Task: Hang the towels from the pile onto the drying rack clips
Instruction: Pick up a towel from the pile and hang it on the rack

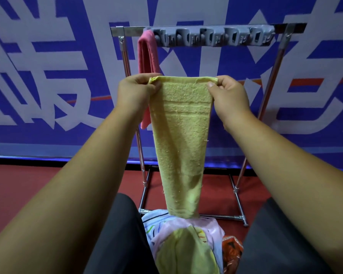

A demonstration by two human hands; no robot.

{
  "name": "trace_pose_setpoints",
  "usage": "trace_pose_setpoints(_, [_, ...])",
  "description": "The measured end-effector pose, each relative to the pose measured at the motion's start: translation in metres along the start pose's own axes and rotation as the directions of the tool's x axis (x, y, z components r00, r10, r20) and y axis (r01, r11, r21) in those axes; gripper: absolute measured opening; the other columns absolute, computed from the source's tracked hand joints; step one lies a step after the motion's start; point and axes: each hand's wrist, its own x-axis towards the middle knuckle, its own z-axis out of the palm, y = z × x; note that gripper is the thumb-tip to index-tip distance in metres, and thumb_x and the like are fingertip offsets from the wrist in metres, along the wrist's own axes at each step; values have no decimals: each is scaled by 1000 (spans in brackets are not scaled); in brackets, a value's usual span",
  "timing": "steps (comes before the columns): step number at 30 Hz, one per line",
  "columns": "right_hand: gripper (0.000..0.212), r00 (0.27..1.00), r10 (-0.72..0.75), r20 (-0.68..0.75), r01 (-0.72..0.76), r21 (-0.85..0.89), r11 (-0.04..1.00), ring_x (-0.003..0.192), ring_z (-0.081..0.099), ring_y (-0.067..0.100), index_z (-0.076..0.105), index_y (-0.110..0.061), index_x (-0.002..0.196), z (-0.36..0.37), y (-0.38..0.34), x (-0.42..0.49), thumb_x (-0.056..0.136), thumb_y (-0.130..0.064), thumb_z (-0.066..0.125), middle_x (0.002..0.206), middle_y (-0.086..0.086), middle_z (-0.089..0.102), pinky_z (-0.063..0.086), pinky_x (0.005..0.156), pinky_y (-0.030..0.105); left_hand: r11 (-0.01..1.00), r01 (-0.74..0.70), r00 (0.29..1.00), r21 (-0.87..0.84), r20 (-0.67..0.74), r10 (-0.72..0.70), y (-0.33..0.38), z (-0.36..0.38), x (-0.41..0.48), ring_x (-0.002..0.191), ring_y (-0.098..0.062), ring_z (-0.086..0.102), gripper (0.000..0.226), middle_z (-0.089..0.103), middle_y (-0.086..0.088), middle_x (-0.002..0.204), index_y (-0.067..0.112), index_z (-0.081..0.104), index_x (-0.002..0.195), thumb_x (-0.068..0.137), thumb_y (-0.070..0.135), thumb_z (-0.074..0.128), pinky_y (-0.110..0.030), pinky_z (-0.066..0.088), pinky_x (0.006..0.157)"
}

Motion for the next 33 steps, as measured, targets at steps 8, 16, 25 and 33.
trace_pose_setpoints(8, [15, 995, 85, 55, -92, 138, 986, 95, 80, 25, 76, -23, 96, 6, 8, 0, 103, -17, 65, 94, 3, 82, 64, 87, 59, 996, 82, 997, 23, -9, -82, -6, -5, 0, 103, -24, 78, 16, 82, -1, 101, 26, 86, 99, 90, 14, 81, -46, 64, 91])
trace_pose_setpoints(16, [11, 979, 203, 28, -205, 193, 960, 92, 80, 32, 78, -21, 90, 17, 9, -9, 96, -18, 70, 91, 9, 82, 65, 79, 60, 952, 300, 947, -61, -105, -305, -7, 2, -14, 84, -30, 81, 13, 81, -14, 93, 12, 82, 98, 87, 4, 83, -48, 68, 75])
trace_pose_setpoints(25, [8, 966, 251, 56, -257, 185, 949, 84, 80, 38, 79, -20, 94, 44, 23, -22, 91, -24, 74, 84, 12, 81, 65, 72, 63, 938, 311, 946, -155, -42, -321, -26, 28, -35, 83, -32, 81, 16, 80, -18, 91, 6, 80, 103, 89, -2, 79, -46, 68, 77])
trace_pose_setpoints(33, [5, 990, 129, 63, -132, 43, 990, 76, 80, 20, 81, -25, 94, 57, 26, -39, 96, -27, 77, 80, -1, 81, 68, 73, 46, 977, 197, 978, -87, -47, -201, -39, 50, -52, 81, -25, 81, 21, 82, -9, 88, 13, 82, 104, 89, -1, 77, -44, 67, 78])
